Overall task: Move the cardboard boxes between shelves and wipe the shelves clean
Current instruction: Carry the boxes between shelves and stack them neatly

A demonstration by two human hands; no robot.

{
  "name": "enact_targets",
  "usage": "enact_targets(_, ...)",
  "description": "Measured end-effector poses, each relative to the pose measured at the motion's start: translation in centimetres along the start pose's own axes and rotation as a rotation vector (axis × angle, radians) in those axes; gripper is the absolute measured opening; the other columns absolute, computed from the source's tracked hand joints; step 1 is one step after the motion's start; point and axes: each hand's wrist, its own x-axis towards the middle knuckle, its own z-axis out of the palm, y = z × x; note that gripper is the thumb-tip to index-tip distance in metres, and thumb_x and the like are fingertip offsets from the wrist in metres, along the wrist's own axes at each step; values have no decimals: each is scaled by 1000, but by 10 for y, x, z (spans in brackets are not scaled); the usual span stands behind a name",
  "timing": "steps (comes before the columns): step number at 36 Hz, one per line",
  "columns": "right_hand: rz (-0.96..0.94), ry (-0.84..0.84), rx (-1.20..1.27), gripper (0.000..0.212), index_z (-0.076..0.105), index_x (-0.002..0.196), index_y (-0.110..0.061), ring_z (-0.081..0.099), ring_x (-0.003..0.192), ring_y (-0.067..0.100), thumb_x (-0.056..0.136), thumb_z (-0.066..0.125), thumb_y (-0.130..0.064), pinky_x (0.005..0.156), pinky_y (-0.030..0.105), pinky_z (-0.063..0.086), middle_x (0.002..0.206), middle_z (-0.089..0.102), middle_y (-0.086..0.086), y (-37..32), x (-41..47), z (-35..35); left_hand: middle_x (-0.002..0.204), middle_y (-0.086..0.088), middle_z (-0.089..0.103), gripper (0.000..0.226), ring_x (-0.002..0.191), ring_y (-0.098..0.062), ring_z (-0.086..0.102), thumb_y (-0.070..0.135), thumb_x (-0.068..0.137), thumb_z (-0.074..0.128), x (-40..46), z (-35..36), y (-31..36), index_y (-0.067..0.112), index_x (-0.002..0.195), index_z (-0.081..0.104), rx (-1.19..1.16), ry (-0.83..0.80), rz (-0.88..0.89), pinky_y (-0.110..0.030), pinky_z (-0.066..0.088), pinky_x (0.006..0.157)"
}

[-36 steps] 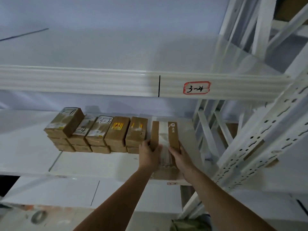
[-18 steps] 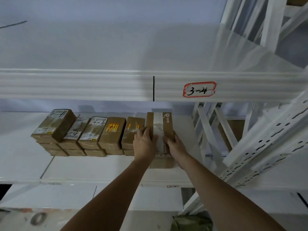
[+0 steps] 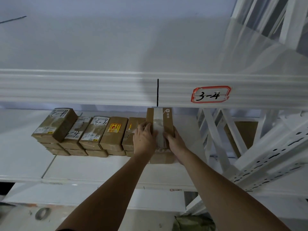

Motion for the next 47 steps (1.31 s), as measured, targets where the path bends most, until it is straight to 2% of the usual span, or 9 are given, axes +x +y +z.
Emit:
enact_targets(3,8,-2,3,51,44,144,-44,63,116,23,95,50,-58,95,42,55,131,65,-6,0,3,2,152,-6,44,50,136,-30,42,42,105,49,3,1,-2,16,147,49,-2,4,-11,-46,38,114)
enact_targets(9,21,-9,23,50,39,150,-40,63,108,18,102,49,-51,60,16,49,135,61,-3,-3,3,3,150,-6,45,49,135,-29,44,42,104,50,3,0,-4,16,146,50,-9,-1,-7,-44,38,113)
enact_targets(16,11,-3,-51,40,45,144,-32,60,105,15,105,48,-43,66,17,46,130,60,-5,-10,-3,1,149,-8,44,49,134,-28,43,44,106,45,5,-13,4,16,147,48,33,-72,-12,-41,38,112)
enact_targets(21,-46,83,-242,44,50,141,-24,60,124,27,102,54,-44,104,41,49,136,63,1,-27,-19,-5,143,-10,46,47,133,-29,44,45,106,43,9,-36,11,18,145,46,49,-201,-18,-43,37,113)
enact_targets(26,-132,120,-462,40,50,138,-10,55,126,32,105,52,-32,92,32,41,135,58,10,-50,-50,-24,141,-7,53,54,132,-27,48,54,103,43,6,-64,6,18,143,49,121,-262,83,-45,40,112)
enact_targets(32,-211,75,-791,32,48,123,-18,58,116,33,100,53,-40,92,49,51,124,58,9,-52,-83,-57,132,-5,62,55,119,-30,59,60,88,40,-8,-89,1,28,131,53,272,-306,276,-43,50,95)
enact_targets(36,-233,9,-971,66,23,161,-18,29,150,28,105,48,-43,118,43,32,166,26,6,-57,-117,-73,155,-4,46,69,136,-31,49,64,91,38,-38,-108,15,27,149,44,331,-323,382,-49,45,107)
enact_targets(40,-269,11,-1013,67,20,162,-18,25,152,23,106,46,-44,120,37,27,167,23,4,-52,-147,-82,165,1,33,65,146,-27,39,55,101,46,-73,-117,41,23,157,36,412,-326,444,-41,33,114)
enact_targets(47,-316,32,-979,67,22,161,-21,33,148,23,104,47,-47,117,38,33,167,24,0,-34,-208,-116,146,-4,54,74,130,-27,52,64,89,22,-134,-104,74,20,141,52,441,-331,509,-43,42,108)
